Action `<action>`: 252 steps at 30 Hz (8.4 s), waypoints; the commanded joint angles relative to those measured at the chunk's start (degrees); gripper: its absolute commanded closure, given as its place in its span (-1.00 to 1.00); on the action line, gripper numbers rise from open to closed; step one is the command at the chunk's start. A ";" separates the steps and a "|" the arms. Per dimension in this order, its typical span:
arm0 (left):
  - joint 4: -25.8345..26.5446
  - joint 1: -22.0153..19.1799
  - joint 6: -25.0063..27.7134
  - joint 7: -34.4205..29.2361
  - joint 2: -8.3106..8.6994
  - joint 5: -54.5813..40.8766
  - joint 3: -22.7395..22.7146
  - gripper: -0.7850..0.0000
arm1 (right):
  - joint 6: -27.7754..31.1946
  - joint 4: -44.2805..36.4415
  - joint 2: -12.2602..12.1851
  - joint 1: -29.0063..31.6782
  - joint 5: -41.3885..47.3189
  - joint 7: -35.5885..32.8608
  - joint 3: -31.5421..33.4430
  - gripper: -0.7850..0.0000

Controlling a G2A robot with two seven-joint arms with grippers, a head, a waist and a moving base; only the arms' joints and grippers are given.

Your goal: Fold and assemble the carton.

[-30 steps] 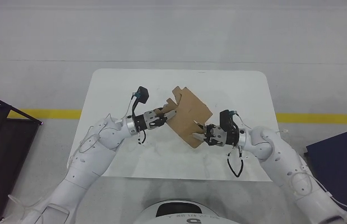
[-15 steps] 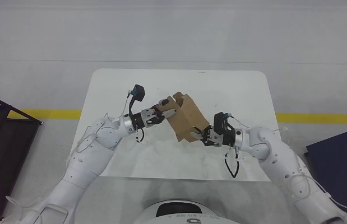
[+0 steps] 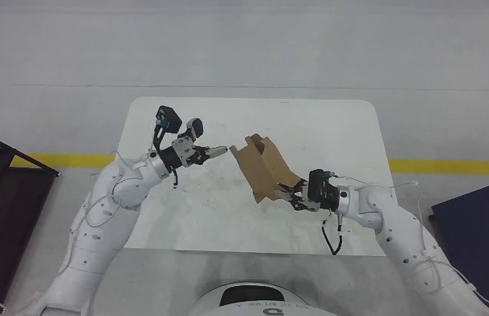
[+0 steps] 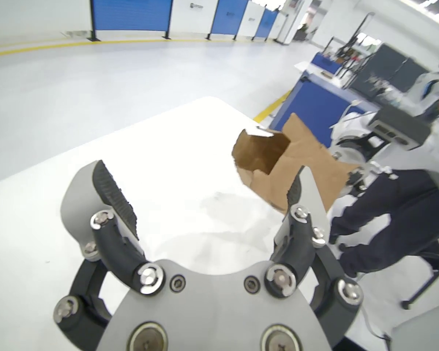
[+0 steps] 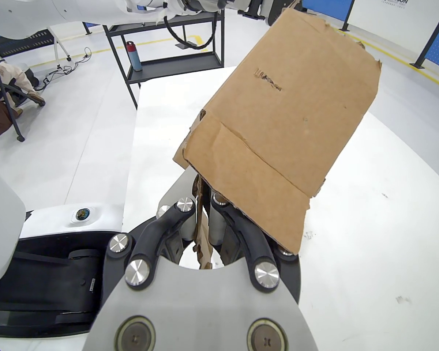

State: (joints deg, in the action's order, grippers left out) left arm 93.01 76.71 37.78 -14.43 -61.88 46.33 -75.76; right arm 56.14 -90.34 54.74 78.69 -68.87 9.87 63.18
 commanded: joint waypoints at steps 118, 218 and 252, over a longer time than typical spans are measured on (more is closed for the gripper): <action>7.94 -0.50 7.43 -1.95 0.54 -5.58 6.25 -1.00 | -23.82 13.39 -6.22 -18.73 -47.95 59.71 -17.35 1.00; 4.45 -5.51 0.56 -4.27 -1.22 -12.86 13.46 -1.00 | -31.29 20.47 -7.19 -25.69 -37.34 69.56 -30.05 1.00; 2.84 -6.37 -3.06 -6.73 -1.14 -17.76 11.72 -1.00 | -31.58 21.41 -6.85 -27.07 -36.96 69.84 -31.37 1.00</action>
State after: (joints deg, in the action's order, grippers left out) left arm 95.97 70.52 34.77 -20.98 -62.97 28.10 -64.35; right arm 24.54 -68.91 47.91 51.61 -105.84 79.74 31.79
